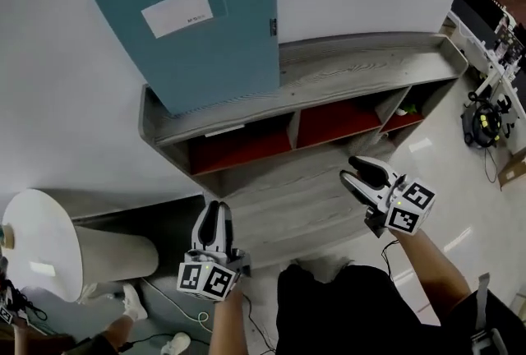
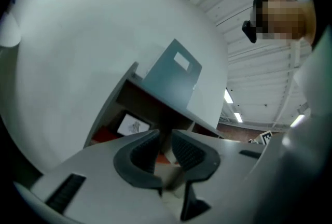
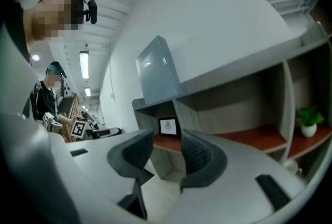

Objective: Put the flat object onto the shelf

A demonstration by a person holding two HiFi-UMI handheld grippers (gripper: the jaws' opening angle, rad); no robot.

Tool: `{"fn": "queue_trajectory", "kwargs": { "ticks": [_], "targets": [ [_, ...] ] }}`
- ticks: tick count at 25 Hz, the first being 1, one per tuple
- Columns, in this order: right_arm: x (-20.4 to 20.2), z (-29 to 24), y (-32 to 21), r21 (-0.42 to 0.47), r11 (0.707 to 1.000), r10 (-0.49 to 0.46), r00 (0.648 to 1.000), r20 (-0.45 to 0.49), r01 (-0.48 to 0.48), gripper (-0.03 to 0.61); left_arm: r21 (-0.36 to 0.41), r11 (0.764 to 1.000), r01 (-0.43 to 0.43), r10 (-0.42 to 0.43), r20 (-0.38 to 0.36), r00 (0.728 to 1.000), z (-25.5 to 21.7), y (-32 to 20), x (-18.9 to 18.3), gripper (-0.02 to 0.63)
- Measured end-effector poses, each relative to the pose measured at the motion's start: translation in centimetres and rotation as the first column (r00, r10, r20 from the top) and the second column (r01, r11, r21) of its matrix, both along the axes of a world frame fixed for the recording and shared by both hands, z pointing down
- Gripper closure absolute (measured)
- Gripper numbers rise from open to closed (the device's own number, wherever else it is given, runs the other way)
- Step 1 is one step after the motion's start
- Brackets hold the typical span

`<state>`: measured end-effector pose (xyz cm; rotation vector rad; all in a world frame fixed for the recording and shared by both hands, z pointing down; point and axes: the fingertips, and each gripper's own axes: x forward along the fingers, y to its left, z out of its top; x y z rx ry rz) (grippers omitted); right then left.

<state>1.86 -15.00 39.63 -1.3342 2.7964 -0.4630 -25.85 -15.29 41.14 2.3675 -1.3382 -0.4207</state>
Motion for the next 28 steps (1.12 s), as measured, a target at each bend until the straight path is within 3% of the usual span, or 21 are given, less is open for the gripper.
{"fn": "queue_trajectory", "kwargs": {
  "ticks": [5, 8, 12, 20, 28],
  "targets": [
    [4.4, 6.1, 6.6, -0.134, 0.986, 0.097, 0.995, -0.007, -0.097, 0.513, -0.140, 0.990, -0.016, 0.027, 0.076, 0.997, 7.6, 7.0, 7.4, 0.578],
    [8.5, 7.9, 10.7, -0.177, 0.976, 0.126, 0.992, -0.015, -0.126, 0.577, -0.192, 0.980, -0.046, 0.069, 0.117, 0.991, 9.5, 11.6, 12.6, 0.592],
    [14.3, 8.3, 16.1, -0.173, 0.977, 0.135, 0.991, 0.023, -0.129, 0.578, -0.181, 0.983, -0.022, 0.052, 0.161, 0.986, 9.4, 16.7, 18.8, 0.594],
    [25.4, 9.3, 25.3, -0.103, 0.987, 0.120, 0.993, -0.008, -0.120, 0.578, -0.095, 0.994, 0.057, -0.035, 0.215, 0.976, 7.6, 25.8, 30.3, 0.594],
    [33.0, 11.2, 32.5, -0.105, 0.971, 0.212, 0.976, -0.048, -0.216, 0.578, -0.165, 0.986, 0.028, 0.014, 0.245, 0.969, 10.1, 34.5, 38.5, 0.594]
  ]
}}
